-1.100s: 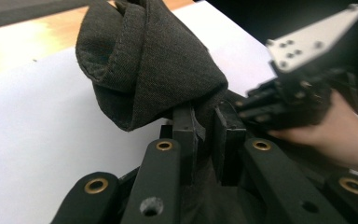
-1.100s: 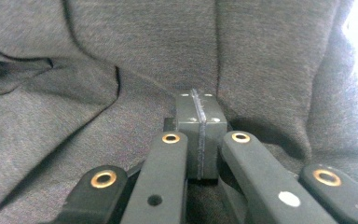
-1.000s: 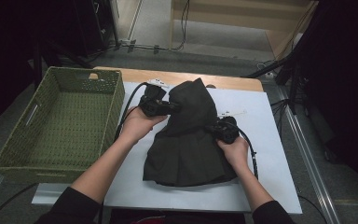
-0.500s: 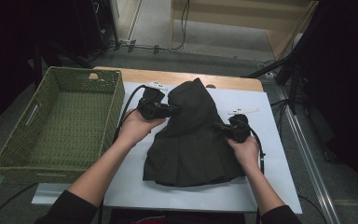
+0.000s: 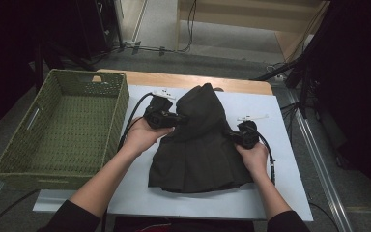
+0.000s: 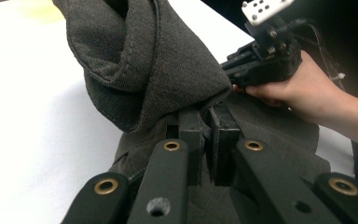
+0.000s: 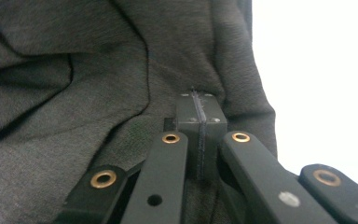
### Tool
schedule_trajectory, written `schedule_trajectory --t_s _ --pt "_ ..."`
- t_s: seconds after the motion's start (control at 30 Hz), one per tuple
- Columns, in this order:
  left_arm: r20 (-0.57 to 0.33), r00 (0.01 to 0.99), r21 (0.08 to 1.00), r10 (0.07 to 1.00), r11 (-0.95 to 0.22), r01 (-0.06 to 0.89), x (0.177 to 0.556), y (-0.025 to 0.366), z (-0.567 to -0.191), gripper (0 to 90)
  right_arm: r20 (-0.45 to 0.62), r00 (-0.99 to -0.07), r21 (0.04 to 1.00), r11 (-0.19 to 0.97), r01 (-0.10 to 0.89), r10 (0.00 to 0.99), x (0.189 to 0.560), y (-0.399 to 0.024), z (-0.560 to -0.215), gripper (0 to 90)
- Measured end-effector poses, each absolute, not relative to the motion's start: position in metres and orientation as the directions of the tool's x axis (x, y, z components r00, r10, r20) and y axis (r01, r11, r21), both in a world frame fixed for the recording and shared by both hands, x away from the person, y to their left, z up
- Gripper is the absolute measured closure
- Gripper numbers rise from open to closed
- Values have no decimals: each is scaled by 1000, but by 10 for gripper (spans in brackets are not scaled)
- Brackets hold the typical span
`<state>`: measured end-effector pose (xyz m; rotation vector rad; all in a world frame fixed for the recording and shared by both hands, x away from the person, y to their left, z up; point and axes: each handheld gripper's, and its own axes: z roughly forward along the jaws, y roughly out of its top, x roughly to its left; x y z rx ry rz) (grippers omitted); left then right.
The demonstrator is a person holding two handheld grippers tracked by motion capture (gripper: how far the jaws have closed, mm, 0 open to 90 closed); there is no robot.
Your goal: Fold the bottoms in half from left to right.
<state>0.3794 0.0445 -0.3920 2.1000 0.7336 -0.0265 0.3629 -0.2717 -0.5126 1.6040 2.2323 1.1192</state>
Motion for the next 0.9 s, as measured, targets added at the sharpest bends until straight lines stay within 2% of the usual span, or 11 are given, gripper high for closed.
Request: schedule_trajectory --t_s 0.33,0.63,0.73,0.9 --pt "-287 848 739 446 -460 492 366 44 -397 876 250 -401 660 148 736 881 360 -270 -511 875" --pt "-276 864 742 420 -479 470 350 49 -403 876 249 -409 702 127 701 878 349 -280 -487 774" --pt "-276 867 739 414 -486 467 345 50 -406 876 229 -407 714 132 688 884 342 -286 -481 771" --pt "-271 873 737 405 -497 459 335 53 -412 876 233 -396 703 128 699 888 338 -295 -485 725"
